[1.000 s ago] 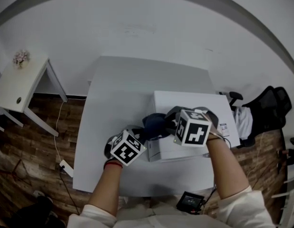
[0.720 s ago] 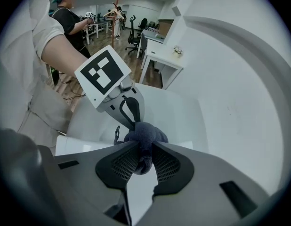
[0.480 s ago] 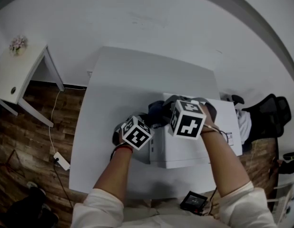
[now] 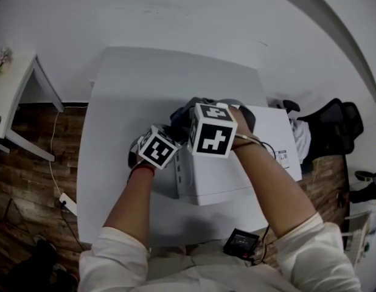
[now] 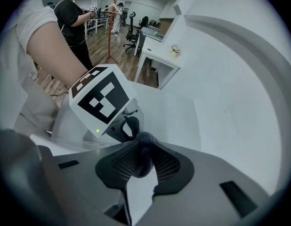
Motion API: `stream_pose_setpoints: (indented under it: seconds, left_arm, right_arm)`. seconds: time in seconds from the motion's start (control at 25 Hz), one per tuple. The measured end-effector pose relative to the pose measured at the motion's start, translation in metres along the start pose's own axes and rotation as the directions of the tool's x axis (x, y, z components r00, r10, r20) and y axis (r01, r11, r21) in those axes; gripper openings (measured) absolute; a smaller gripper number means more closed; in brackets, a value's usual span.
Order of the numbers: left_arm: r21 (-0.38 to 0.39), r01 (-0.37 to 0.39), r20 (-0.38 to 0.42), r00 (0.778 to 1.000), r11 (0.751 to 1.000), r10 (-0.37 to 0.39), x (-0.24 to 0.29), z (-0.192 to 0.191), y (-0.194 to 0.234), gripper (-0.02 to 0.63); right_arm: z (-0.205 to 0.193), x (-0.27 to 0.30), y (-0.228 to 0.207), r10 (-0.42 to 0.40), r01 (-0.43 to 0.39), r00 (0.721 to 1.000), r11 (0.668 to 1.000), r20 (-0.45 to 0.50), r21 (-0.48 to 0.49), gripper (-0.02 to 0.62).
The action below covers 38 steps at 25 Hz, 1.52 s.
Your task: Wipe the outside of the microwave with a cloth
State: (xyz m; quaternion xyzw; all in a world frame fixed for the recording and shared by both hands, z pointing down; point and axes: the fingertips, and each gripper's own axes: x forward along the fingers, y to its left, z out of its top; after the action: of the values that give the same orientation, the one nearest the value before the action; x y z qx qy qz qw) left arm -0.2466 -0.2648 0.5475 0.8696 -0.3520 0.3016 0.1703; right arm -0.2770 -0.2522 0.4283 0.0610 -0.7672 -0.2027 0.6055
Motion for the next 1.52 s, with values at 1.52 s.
stream_pose_setpoints:
  seconds: [1.52]
  left_arm:
    - [0.014,0.164,0.063,0.984,0.986,-0.165,-0.035,-0.054,-0.091,0.034]
  right_arm:
    - [0.008,-0.017,0.097,0.136,-0.137,0.989,0.991,-0.055,-0.005,0.092]
